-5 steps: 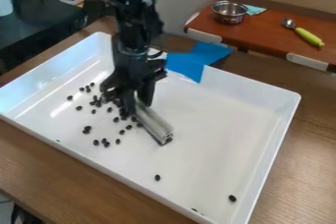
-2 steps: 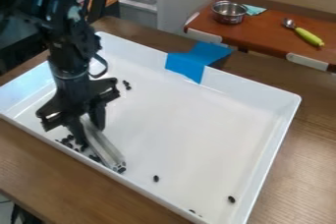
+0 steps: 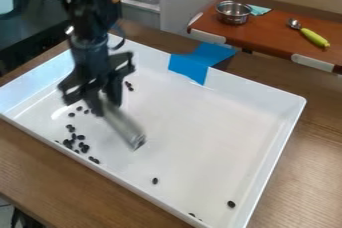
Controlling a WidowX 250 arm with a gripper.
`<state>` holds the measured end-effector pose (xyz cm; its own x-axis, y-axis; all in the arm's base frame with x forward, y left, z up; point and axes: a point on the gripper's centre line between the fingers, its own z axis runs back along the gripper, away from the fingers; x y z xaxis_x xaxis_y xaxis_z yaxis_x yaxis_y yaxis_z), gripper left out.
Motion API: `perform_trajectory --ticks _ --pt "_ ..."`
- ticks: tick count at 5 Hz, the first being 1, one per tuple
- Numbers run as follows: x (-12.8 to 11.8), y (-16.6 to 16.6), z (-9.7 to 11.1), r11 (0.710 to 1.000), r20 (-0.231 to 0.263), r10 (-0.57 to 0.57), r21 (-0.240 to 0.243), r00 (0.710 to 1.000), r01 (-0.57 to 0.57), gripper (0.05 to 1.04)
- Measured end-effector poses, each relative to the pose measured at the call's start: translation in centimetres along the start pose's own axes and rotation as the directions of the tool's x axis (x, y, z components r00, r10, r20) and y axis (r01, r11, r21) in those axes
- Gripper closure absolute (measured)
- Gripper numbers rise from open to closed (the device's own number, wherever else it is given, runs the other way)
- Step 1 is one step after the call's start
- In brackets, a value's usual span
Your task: Sweep into pile
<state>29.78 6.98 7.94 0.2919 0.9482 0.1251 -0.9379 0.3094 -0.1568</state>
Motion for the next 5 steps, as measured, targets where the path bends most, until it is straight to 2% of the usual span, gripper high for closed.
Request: perform_trajectory --ticks 1,2,3,4,5 --pt "1.5 -3.3 0.8 0.997 -0.013 0.07 -0.016 0.997 -0.071 0.73" --pt "3.3 -6.3 0.5 0.989 -0.009 0.15 -0.007 0.989 -0.15 0.73" --pt "4.6 -8.1 -0.4 0.982 -0.004 0.186 0.015 0.982 -0.186 0.731" --pt "5.7 -9.1 -2.5 0.972 0.034 0.225 0.06 0.974 -0.227 0.73" --pt "6.0 -9.9 -3.8 0.973 0.064 0.212 0.081 0.975 -0.217 0.73"
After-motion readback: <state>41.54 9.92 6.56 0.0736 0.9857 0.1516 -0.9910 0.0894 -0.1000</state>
